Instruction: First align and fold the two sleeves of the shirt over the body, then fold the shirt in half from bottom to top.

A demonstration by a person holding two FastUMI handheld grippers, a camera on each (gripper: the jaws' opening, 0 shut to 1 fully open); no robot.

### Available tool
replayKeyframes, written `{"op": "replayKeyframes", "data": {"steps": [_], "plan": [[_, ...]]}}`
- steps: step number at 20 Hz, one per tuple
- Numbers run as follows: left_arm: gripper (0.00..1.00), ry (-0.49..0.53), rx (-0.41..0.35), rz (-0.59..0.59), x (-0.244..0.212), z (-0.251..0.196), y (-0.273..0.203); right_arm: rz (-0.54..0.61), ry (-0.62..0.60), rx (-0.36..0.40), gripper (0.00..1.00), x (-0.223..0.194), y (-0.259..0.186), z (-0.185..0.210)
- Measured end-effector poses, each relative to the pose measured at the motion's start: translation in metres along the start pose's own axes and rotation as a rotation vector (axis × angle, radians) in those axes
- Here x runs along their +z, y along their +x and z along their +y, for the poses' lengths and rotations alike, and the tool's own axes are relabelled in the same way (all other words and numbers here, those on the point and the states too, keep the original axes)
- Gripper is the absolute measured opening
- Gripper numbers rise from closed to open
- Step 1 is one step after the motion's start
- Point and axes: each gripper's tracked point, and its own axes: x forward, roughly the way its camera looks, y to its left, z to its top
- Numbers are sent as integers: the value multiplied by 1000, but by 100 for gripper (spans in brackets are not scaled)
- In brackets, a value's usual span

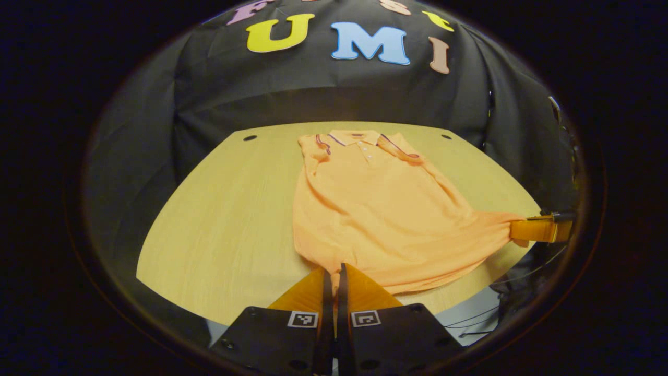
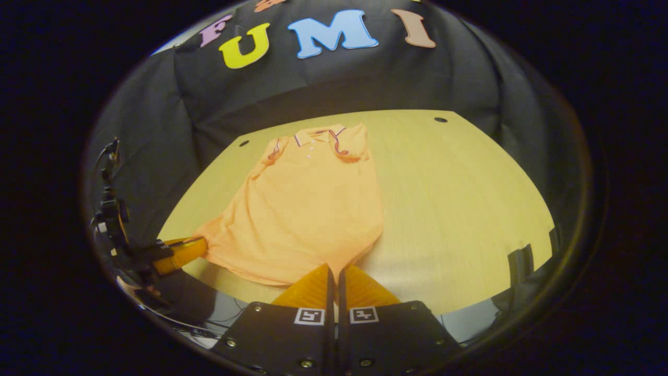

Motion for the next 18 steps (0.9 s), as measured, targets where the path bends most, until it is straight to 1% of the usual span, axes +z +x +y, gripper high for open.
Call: {"op": "replayKeyframes", "data": {"steps": [2,5,11,18], "plan": [[10,-12,-10,-14,18,-3,2,-20,-7,-13,3,16,-1,-3],[9,-7,-23,-44,47,-6,7,-46,-19,-25,3,41,2,-7],[9,-17,-43,-55,94,-7,37,-70,-43,-54,3,85,27,-15],[9,-8,-54,-60,135,1,80,-93,-63,-71,3,133,64,-17]]}}
